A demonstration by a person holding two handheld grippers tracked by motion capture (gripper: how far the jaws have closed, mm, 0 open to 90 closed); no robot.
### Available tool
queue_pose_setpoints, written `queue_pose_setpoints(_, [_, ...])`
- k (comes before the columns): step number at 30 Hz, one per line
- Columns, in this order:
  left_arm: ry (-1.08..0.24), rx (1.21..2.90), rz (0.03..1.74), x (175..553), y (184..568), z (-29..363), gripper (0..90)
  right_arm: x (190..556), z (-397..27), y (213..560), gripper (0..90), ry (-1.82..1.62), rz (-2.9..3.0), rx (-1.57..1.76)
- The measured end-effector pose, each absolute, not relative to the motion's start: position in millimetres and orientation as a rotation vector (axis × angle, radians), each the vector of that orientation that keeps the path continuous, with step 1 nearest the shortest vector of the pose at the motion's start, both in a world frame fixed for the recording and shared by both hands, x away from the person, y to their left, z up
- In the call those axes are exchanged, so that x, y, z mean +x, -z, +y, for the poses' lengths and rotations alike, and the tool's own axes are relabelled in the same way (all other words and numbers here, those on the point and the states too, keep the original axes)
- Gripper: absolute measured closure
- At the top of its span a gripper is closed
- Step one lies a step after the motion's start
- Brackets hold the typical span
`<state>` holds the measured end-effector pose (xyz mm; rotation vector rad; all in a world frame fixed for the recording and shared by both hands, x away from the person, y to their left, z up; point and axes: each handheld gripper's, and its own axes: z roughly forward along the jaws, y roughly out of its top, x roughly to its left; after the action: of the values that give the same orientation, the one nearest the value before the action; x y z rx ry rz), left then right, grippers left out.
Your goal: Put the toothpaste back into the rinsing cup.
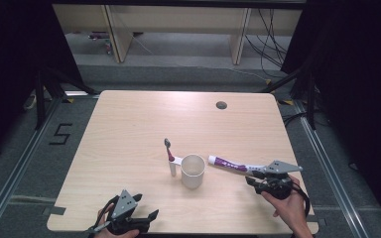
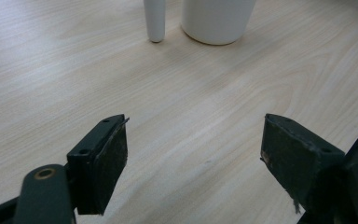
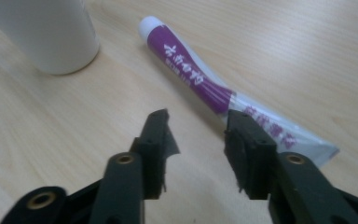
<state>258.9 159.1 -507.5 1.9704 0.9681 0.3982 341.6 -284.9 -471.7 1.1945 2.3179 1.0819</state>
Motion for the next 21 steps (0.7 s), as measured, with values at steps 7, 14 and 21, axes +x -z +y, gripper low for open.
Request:
queue_pose_setpoints(7, [-0.399, 1.984, 0.954, 259.4, 508.4, 160.0, 22.7, 368.6, -262.7, 473.1, 87.1, -1.077, 2.341, 1.147])
queue_pose_setpoints(14, [-0.393, 1.965, 0.955, 259.1, 508.6, 158.7, 22.7, 387.9, -242.7, 470.4, 90.0, -1.094, 2.346, 1.172])
queue_pose_setpoints(21, [-0.398, 1.974, 0.958, 258.5, 507.4, 160.8, 22.8, 413.0, -214.6, 473.2, 90.0, -1.074, 2.349, 1.175])
